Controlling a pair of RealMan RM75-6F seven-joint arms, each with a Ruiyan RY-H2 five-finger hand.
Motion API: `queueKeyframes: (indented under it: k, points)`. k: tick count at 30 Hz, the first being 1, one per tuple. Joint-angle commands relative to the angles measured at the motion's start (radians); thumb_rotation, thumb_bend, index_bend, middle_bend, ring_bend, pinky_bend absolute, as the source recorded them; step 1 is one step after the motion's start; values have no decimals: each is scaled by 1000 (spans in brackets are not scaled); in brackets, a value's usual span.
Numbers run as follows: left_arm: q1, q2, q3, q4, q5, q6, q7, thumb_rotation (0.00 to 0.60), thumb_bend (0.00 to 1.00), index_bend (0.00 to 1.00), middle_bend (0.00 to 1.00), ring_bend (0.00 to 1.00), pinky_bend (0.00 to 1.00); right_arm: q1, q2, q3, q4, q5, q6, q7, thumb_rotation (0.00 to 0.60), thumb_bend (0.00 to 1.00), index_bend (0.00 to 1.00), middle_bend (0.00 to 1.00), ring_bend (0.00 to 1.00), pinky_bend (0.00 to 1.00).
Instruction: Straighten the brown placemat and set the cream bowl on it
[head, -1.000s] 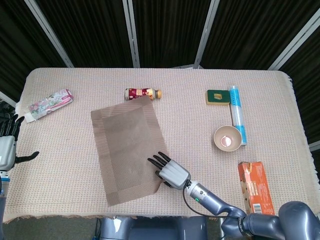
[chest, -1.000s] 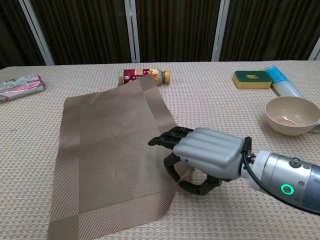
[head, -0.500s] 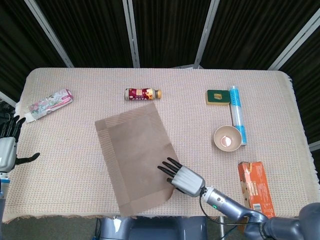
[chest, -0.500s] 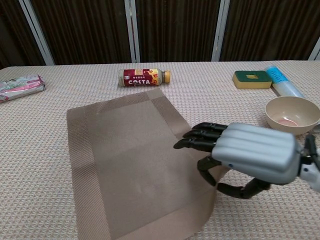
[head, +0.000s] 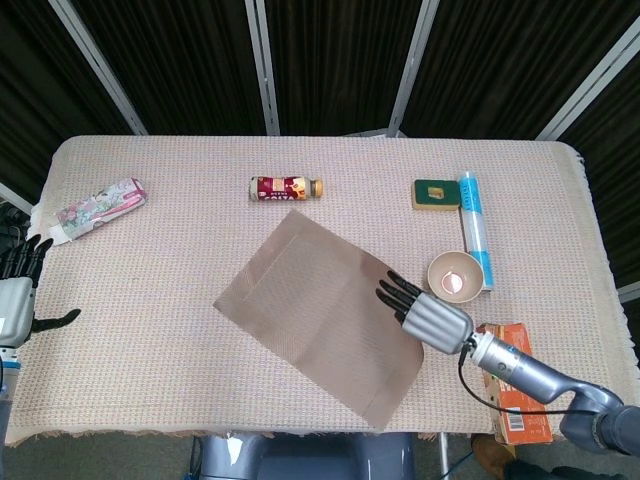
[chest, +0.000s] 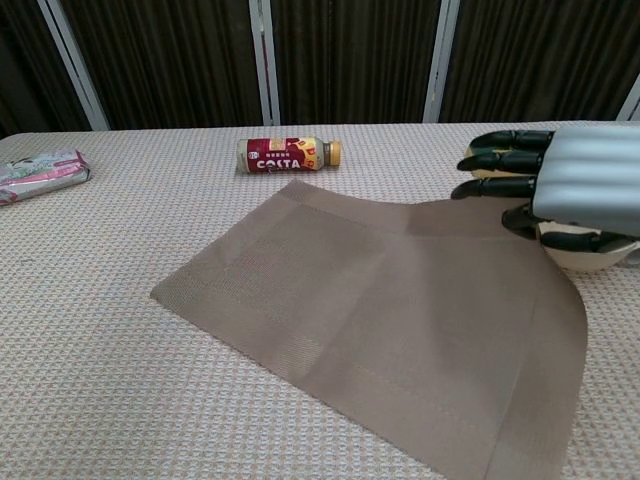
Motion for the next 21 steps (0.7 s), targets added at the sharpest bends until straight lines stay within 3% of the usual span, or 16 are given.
queueKeyframes:
  k: [1, 8, 9, 11, 12, 13, 14, 17, 21]
  points:
    - [0, -2, 0, 4, -5, -3, 3, 600, 0, 0, 0, 0, 0, 48, -16, 44, 74, -5, -24, -15, 600, 418, 643, 95, 0, 0]
    - [3, -2, -5, 13, -22, -2, 8, 600, 0, 0, 0, 0, 0, 101, -87, 97, 217, 15, -36, -2, 600, 360, 641, 95, 0, 0]
    - [4, -2, -5, 15, -23, -2, 8, 600, 0, 0, 0, 0, 0, 105, -102, 104, 244, 22, -38, -6, 600, 308, 607, 94, 0, 0]
    - [5, -3, -3, 18, -23, -4, 8, 600, 0, 0, 0, 0, 0, 106, -128, 118, 286, 39, -34, -11, 600, 143, 396, 63, 0, 0]
    - [5, -4, -2, 20, -22, -4, 8, 600, 0, 0, 0, 0, 0, 99, -145, 131, 306, 59, -24, -6, 600, 56, 212, 35, 0, 0]
    - [5, -5, 0, 23, -20, -5, 9, 600, 0, 0, 0, 0, 0, 90, -161, 144, 322, 80, -11, -5, 600, 7, 76, 10, 0, 0]
    - [5, -6, 1, 25, -19, -5, 9, 600, 0, 0, 0, 0, 0, 81, -170, 156, 330, 98, 0, -7, 600, 0, 25, 1, 0, 0]
    - [2, -11, 5, 34, -10, -10, 8, 600, 0, 0, 0, 0, 0, 42, -193, 199, 324, 165, 54, 2, 600, 0, 0, 0, 0, 0]
    - [-5, -21, 15, 46, 12, -21, 5, 600, 0, 0, 0, 0, 0, -34, -178, 249, 228, 264, 133, 29, 600, 0, 0, 0, 0, 0]
